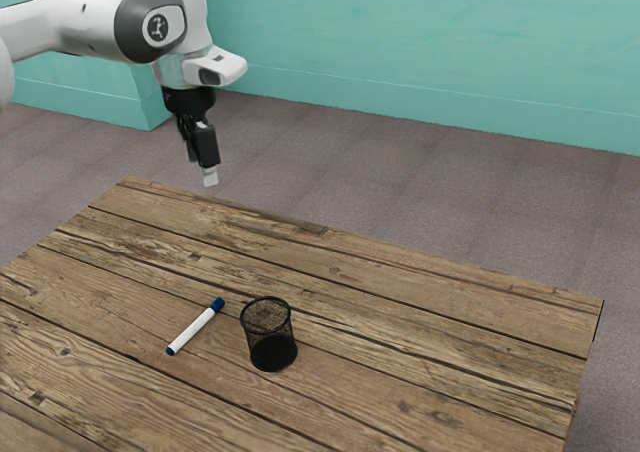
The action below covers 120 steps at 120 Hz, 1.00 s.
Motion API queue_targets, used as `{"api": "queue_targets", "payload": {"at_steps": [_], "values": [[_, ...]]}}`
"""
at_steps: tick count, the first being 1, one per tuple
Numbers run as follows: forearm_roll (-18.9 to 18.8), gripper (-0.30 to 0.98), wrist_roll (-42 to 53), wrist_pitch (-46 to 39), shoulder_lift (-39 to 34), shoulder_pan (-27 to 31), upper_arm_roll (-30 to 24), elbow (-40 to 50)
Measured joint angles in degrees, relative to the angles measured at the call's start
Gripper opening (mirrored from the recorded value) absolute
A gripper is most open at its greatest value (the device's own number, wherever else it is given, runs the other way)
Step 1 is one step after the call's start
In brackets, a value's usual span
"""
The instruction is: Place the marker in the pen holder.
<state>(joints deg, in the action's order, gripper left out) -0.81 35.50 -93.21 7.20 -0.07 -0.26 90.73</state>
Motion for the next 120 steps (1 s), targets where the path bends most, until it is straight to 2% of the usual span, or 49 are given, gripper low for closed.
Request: {"api": "queue_targets", "payload": {"at_steps": [29, 45, 63, 85, 99, 120], "values": [[0.0, 0.69, 3.4, 0.1, -0.3, 0.0, -0.1, 0.3], [0.6, 0.69, 3.6, -8.0, -3.4, 0.6, 0.3, 15.1], [0.5, 0.69, 3.4, -14.8, -2.8, 2.4, 0.7, 18.9], [-0.3, 0.69, -2.9, -21.4, -2.2, 1.8, 1.7, 23.3], [-0.5, 0.69, -8.6, -27.9, -2.9, 1.3, 2.7, 30.6], [-0.3, 0.65, -19.0, -33.4, -0.2, 2.1, 3.3, 31.7]]}}
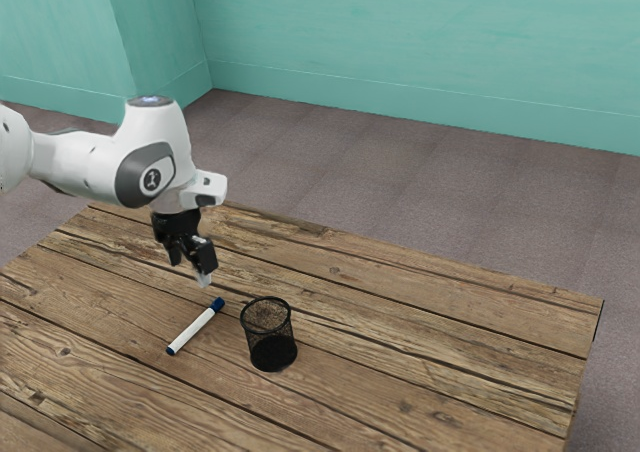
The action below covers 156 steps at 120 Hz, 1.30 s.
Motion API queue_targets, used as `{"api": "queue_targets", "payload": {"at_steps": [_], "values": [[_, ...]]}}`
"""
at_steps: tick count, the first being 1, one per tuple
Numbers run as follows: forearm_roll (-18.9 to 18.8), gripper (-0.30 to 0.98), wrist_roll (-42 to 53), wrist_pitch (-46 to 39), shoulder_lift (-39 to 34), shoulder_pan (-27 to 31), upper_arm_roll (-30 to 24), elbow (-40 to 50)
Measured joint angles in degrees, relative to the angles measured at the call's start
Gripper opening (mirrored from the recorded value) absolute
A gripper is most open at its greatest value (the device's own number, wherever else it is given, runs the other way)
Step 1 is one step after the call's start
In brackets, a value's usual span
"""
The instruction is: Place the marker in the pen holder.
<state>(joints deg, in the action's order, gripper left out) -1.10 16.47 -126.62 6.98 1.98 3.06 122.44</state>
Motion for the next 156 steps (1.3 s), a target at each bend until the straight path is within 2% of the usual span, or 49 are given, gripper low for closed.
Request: {"api": "queue_targets", "payload": {"at_steps": [16, 37, 73, 97, 139, 156], "values": [[0.0, 0.46, -7.1, -2.0, 2.7, -0.1, 0.1, -0.7], [-0.2, 0.35, -14.3, -3.3, 7.4, -0.1, 0.1, -2.7], [-0.6, 0.29, -20.3, -4.3, 10.8, -0.3, 0.1, -3.1], [-2.1, 0.28, -21.7, -4.7, 12.7, -0.5, 0.0, -4.7], [-2.4, 0.27, -22.7, -4.9, 14.3, -0.4, 0.0, -5.2], [-2.3, 0.17, -22.9, -4.9, 14.5, -0.3, 0.1, -5.1]]}}
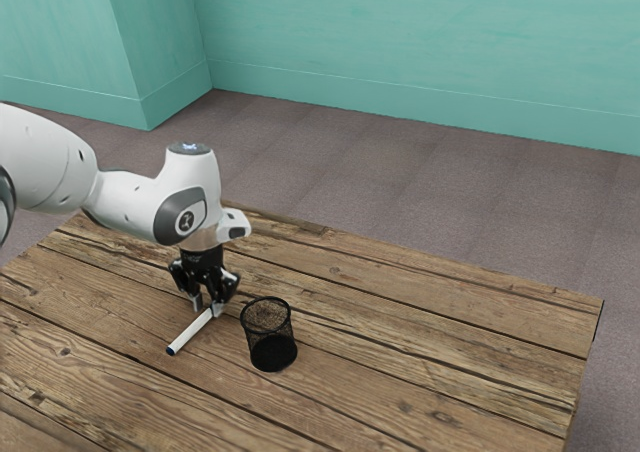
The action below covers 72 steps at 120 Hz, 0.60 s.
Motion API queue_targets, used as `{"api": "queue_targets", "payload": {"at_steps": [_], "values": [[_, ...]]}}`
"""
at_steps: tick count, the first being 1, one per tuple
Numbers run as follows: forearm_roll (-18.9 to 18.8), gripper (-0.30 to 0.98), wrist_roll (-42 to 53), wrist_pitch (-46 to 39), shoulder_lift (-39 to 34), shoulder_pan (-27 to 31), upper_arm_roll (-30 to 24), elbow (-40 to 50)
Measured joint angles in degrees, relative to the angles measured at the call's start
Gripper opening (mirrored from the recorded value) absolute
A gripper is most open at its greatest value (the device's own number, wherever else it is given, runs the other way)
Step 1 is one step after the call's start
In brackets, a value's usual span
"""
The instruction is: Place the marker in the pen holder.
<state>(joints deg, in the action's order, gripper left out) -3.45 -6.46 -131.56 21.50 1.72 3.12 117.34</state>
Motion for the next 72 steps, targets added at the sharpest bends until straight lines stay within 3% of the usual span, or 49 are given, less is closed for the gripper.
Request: {"api": "queue_targets", "payload": {"at_steps": [39, 72], "values": [[-0.4, -0.04, -0.9, 0.0, -1.0, -0.5, -0.1, 0.1], [-0.8, -0.09, -2.8, 4.7, -20.8, -8.6, -0.4, 2.8]]}}
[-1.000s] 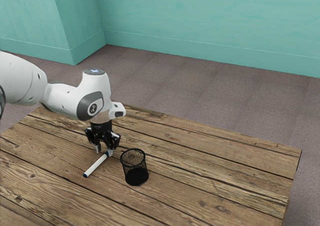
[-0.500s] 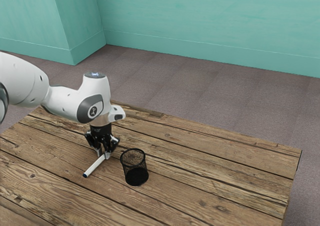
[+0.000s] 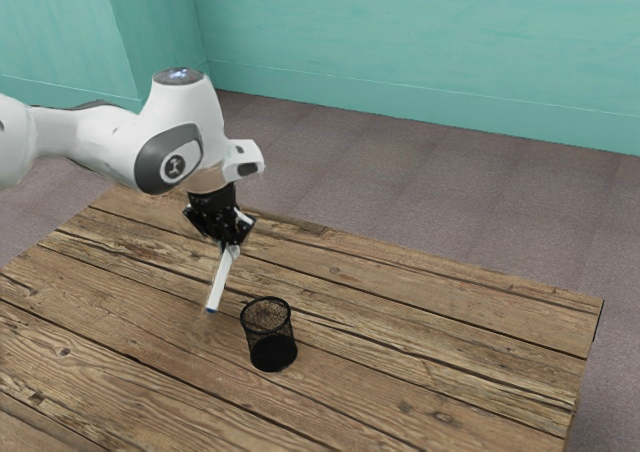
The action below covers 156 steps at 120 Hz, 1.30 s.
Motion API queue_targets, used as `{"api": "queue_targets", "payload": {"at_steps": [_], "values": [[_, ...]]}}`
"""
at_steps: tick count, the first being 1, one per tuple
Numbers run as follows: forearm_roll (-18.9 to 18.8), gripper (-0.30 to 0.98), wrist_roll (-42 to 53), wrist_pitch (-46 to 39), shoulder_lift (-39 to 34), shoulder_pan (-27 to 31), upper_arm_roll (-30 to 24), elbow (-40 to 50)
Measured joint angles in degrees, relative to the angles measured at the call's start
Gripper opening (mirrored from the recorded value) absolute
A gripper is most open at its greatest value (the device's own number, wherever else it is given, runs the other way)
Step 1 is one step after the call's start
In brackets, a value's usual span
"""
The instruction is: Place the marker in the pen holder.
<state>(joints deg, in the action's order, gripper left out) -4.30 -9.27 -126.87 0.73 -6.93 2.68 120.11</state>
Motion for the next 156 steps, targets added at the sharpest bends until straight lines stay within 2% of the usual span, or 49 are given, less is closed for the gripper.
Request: {"api": "queue_targets", "payload": {"at_steps": [12, 27, 49, 89, 136, 156], "values": [[0.0, -0.10, -0.6, 2.6, -5.1, -3.4, -0.3, 0.0], [0.1, -0.10, -1.5, 4.7, -6.2, -4.3, -0.6, 0.1], [-0.5, -0.10, -2.7, 3.3, -2.1, -5.8, -1.2, -0.1], [-0.4, -0.10, -4.4, 0.6, 1.0, -8.5, -1.0, -0.7], [-2.5, -0.10, -5.5, -0.3, 3.8, -5.8, -1.0, -3.8], [-2.9, -0.10, -5.9, -1.6, 6.1, -6.3, -1.0, -3.9]]}}
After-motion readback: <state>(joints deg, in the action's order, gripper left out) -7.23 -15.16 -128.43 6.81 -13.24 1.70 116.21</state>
